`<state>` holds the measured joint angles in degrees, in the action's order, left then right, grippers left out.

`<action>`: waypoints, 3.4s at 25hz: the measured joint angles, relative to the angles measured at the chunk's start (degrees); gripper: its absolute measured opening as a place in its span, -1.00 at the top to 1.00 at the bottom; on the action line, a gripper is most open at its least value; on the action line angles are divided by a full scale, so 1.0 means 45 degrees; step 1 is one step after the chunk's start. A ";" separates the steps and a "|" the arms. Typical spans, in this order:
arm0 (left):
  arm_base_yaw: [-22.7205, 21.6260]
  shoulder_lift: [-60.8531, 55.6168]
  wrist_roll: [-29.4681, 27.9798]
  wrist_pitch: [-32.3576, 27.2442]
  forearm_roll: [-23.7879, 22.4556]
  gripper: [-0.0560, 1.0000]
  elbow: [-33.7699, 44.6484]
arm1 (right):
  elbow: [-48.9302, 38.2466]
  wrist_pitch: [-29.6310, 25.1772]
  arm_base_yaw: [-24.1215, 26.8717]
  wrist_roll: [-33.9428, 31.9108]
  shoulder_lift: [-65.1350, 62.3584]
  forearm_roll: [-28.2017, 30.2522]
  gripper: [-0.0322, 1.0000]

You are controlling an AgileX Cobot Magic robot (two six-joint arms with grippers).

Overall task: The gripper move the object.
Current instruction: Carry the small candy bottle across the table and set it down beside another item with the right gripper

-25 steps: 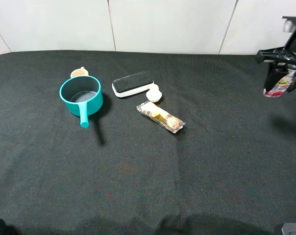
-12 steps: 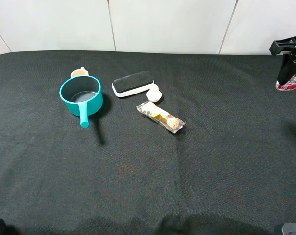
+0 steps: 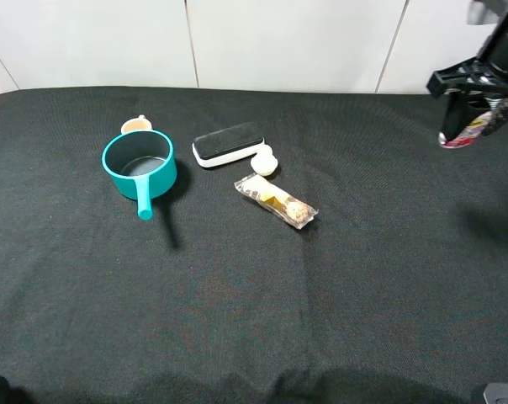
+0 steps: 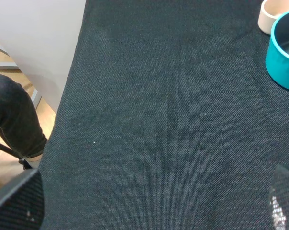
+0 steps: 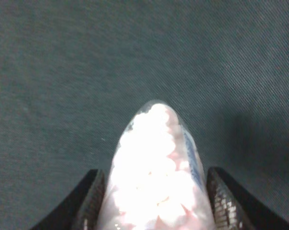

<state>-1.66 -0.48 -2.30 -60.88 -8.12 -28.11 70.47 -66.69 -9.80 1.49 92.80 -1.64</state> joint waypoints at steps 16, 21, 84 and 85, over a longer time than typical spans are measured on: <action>0.0000 0.0000 0.0000 0.0000 0.0000 -0.98 0.0000 | 0.0000 0.0025 -0.3267 -0.0672 0.0000 0.0166 0.27; 0.0000 0.0000 0.0000 0.0000 0.0000 -0.98 0.0000 | 0.0000 0.0407 -0.4046 -0.0954 0.0000 0.0364 0.27; 0.0000 0.0000 0.0000 0.0000 0.0000 -0.98 0.0000 | 0.2007 0.2236 -0.3151 0.2578 0.5690 -0.1364 0.27; 0.0000 0.0000 0.0000 0.0000 0.0000 -0.98 0.0000 | 0.2007 0.2236 -0.3151 0.2578 0.5704 -0.1373 0.27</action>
<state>-1.66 -0.48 -2.30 -60.88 -8.12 -28.11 79.50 -56.63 -23.98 13.09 118.47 -7.82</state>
